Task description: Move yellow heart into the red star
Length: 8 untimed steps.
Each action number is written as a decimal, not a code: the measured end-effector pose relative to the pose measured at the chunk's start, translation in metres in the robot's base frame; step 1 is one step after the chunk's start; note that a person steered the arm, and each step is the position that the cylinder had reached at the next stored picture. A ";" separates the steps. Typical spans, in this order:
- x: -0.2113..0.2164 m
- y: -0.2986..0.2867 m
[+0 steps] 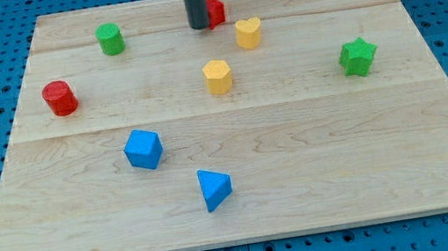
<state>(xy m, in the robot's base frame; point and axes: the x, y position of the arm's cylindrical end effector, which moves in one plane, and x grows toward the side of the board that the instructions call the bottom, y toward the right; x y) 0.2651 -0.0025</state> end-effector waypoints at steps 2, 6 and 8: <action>-0.007 0.108; -0.053 0.019; -0.032 0.106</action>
<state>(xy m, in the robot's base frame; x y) 0.2326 0.1035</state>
